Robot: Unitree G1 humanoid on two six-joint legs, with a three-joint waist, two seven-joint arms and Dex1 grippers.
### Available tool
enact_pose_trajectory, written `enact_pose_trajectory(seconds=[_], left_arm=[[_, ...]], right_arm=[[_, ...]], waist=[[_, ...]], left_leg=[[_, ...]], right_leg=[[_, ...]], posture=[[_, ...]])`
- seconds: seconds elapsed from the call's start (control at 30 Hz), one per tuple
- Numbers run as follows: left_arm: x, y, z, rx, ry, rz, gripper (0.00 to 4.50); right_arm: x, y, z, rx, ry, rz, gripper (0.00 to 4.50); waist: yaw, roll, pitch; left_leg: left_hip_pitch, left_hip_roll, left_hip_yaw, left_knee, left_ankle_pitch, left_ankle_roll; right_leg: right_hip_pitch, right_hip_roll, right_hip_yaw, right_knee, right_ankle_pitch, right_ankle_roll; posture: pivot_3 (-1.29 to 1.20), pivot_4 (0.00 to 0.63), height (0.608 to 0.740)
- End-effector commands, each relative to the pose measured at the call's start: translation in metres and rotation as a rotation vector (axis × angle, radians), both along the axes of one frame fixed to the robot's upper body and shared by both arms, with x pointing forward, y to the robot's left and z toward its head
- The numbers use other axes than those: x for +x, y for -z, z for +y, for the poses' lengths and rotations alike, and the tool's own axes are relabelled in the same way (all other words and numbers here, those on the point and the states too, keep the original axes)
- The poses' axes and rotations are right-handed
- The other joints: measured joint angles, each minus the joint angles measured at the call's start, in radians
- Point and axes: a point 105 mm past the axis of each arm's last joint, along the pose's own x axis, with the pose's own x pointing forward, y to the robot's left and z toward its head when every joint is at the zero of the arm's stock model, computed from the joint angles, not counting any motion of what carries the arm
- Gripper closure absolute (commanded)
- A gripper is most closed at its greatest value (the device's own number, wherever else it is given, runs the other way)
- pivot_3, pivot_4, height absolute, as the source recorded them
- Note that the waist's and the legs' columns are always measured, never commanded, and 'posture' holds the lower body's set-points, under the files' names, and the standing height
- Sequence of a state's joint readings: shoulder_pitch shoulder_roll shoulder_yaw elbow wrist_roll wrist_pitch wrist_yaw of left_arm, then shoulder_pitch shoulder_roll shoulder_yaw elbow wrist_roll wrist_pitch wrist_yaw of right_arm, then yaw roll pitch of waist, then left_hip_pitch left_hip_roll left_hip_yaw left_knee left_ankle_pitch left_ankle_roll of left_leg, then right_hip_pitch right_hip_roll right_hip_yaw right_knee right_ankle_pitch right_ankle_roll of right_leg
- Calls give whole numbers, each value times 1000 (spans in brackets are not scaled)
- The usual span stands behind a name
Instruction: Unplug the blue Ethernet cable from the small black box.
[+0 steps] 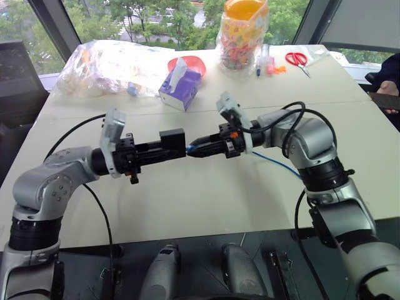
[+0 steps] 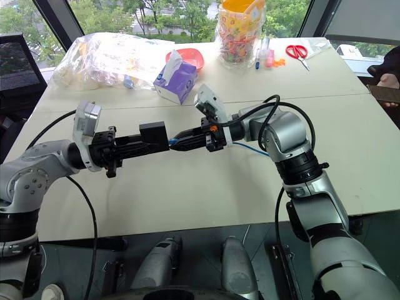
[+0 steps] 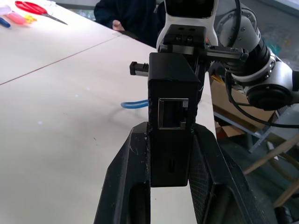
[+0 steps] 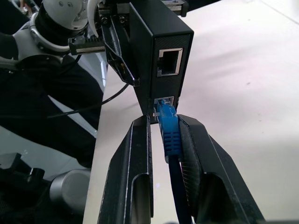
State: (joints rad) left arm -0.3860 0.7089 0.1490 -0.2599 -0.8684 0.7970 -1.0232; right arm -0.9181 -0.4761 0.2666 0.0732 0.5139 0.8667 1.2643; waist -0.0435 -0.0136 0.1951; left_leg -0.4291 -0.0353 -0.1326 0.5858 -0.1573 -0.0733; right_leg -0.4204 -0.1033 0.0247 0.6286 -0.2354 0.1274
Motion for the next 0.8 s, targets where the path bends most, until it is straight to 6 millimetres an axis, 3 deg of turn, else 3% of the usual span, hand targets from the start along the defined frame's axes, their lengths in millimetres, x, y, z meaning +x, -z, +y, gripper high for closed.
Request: enact_pose_trajectory(seconds=[0.03, 0.8], left_arm=[[-4, -6, 1, 30, 6, -51, 4011], [-5, -2, -1, 58, 13, -79, 4011]], right_arm=[[-9, -16, 3, 12, -68, -30, 3650], [-14, -17, 4, 9, -94, 61, 3650]], waist=[[0, 0, 0], [0, 0, 0]], left_leg=[[0, 0, 0, 0, 0, 0], [0, 0, 0, -2, 0, 0]], right_leg=[[0, 0, 0, 0, 0, 0], [-2, 0, 0, 0, 0, 0]], posture=[[0, 150, 728], [0, 150, 728]])
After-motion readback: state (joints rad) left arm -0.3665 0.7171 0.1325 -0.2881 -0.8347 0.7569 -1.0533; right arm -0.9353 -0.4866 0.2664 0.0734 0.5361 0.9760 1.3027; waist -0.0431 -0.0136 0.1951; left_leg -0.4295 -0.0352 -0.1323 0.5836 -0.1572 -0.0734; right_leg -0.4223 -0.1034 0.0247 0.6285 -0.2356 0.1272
